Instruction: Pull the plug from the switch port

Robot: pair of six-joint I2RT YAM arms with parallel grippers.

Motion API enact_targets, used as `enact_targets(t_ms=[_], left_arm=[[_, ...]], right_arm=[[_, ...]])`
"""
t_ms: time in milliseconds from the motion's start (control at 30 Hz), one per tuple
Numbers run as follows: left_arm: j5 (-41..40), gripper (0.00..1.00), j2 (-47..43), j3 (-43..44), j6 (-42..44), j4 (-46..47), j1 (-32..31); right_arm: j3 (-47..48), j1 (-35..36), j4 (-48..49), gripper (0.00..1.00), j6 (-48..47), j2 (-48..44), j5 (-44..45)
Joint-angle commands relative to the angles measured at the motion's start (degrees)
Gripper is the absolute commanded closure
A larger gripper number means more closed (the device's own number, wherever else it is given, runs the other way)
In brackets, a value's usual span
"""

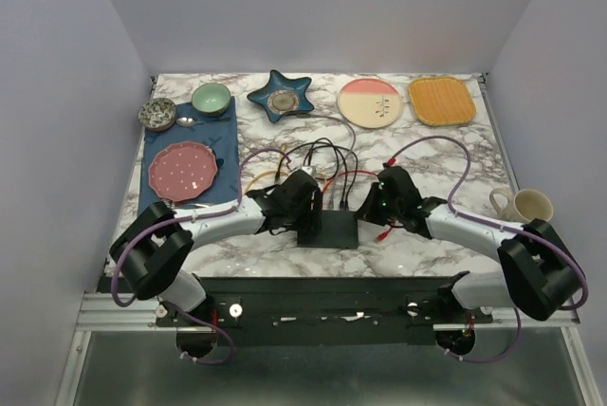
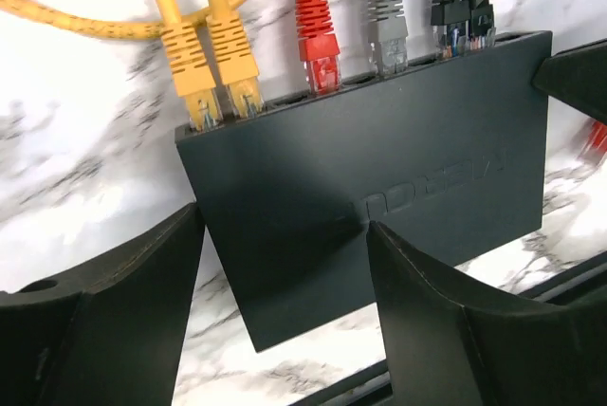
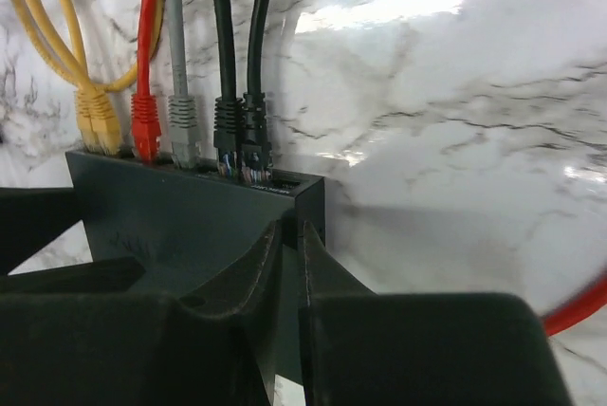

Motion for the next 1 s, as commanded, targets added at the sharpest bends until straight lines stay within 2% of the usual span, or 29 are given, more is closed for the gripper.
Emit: enact_targets(t_ms=[0,133,267,333,467,567,600,800,900,967], left_arm=[[-7.64,0.26,-7.12,-0.68,-2.27,-3.68,0.18],[-17.30,0.25,-14.31,0.10,-4.81,-11.48,0.45],[-22.96,0.23,-20.83,-1.03,-7.80,-15.73,0.45],[-22.09,0.26,-23.55,-2.61,-7.81,-15.56,0.19],[-13.67,0.32,-21.99,-3.50,-4.65,-14.50,-1.21],[-11.36,0.45,-19.97,-3.94,-3.15,-13.80,-5.07],[-11.19,0.57,-19.79,-4.20,-3.41,-13.71,-6.04],[-7.58,0.90,-21.81,-9.64,-4.03,-9.85,-10.89],[-4.87,1.00,-20.23,-12.19,-4.47,-7.47,-10.98],[-2.23,1.00,-17.51,-13.25,-4.30,-5.19,-10.98]], right_arm=[[3.42,2.54,-3.23,0.80,-1.42,5.31,-4.43],[5.71,2.54,-7.18,0.79,-2.29,1.19,2.33],[9.91,2.28,-8.51,0.77,-5.45,-2.16,9.36],[12.21,2.10,-8.86,0.77,-7.29,0.28,9.64],[17.84,2.01,-9.48,0.81,-8.36,9.16,8.15],[20.12,2.10,-9.48,0.84,-8.10,14.69,7.01],[20.30,2.10,-9.39,0.85,-8.10,15.67,6.66],[19.25,2.10,-7.37,0.86,-8.10,18.40,5.51],[19.25,2.10,-7.37,0.87,-8.45,19.37,4.55],[18.55,2.10,-7.37,0.87,-8.54,19.20,4.54]])
